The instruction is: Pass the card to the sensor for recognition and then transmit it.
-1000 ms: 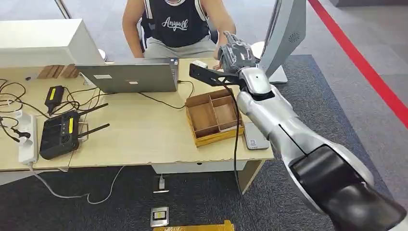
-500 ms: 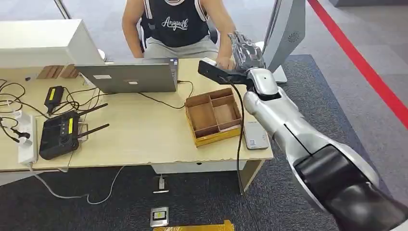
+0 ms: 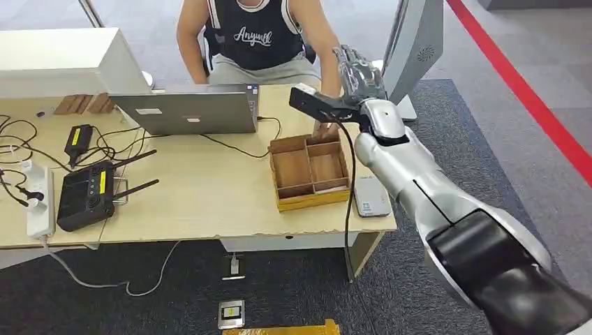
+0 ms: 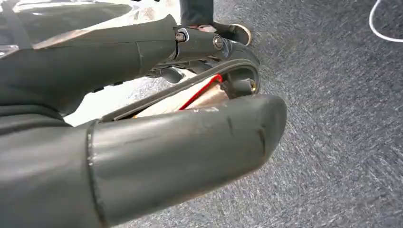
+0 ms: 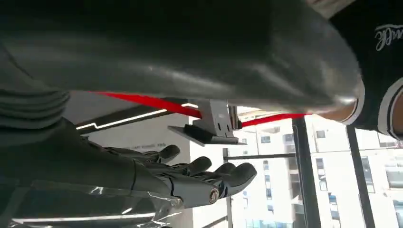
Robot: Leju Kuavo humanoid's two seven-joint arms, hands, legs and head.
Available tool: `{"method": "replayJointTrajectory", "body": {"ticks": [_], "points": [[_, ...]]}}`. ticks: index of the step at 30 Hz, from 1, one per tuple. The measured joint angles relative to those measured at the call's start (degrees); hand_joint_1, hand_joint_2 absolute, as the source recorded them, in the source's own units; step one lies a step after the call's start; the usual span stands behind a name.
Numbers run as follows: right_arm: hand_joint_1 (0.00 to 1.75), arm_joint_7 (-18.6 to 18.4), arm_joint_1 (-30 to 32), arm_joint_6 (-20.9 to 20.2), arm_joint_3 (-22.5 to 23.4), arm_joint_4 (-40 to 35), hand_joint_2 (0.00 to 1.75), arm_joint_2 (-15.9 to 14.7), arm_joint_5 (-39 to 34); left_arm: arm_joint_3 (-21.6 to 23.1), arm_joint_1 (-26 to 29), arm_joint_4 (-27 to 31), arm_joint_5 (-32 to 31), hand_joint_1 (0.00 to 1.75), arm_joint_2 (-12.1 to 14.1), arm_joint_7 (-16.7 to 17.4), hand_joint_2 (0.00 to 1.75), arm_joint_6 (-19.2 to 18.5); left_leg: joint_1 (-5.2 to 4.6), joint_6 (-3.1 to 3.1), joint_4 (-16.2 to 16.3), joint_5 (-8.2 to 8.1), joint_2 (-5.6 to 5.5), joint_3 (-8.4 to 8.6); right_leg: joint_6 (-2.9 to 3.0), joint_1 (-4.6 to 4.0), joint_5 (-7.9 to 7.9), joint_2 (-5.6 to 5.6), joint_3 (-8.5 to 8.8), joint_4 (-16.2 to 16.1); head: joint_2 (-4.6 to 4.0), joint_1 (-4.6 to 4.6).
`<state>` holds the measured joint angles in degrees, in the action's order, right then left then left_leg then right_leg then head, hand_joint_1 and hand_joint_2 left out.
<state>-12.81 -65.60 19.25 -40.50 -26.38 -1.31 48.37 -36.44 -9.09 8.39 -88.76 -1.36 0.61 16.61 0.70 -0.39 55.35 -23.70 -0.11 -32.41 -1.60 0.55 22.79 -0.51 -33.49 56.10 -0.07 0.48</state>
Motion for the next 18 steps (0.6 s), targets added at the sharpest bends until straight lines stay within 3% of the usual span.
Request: {"method": "replayJointTrajectory", "body": {"ticks": [6, 11, 14, 18], "points": [[0.00, 0.66, -0.03, 0.83, 0.26, -0.02, 0.00, -0.35, -0.53, 0.00, 0.08, 0.00, 0.31, 0.00, 0.00, 0.00, 0.00, 0.06, 0.00, 0.00, 0.00, 0.00, 0.00, 0.00, 0.00, 0.00, 0.00, 0.00, 0.00, 0.00, 0.00, 0.00], [0.00, 2.36, -0.10, 6.91, 1.29, -1.38, 0.00, -1.69, -2.25, 0.00, 0.48, 0.00, 1.60, 0.00, 0.13, 0.59, 0.00, 0.57, 0.00, 0.00, 0.00, 0.00, -0.01, 0.01, 0.00, 0.00, 0.00, 0.00, 0.00, 0.00, 0.00, -0.02], [0.00, 0.41, -0.02, 8.83, 1.99, -4.09, 0.00, -4.60, -1.31, -0.02, 1.28, 0.00, 2.78, 0.00, 0.22, 0.46, 0.00, 1.38, -0.01, 0.01, 0.04, -0.01, -0.01, 0.00, -0.02, 0.00, 0.01, -0.02, -0.01, -0.03, 0.00, 0.00], [0.00, -3.41, 1.14, 10.03, 3.85, -9.60, 0.00, -10.78, 0.28, -0.15, 2.81, 0.00, 4.00, 0.00, 0.28, 0.17, 0.00, 2.05, -0.01, 0.09, 0.07, -0.06, -0.04, -0.03, -0.04, 0.01, 0.02, -0.06, 0.05, -0.10, 0.00, 0.04]]}}
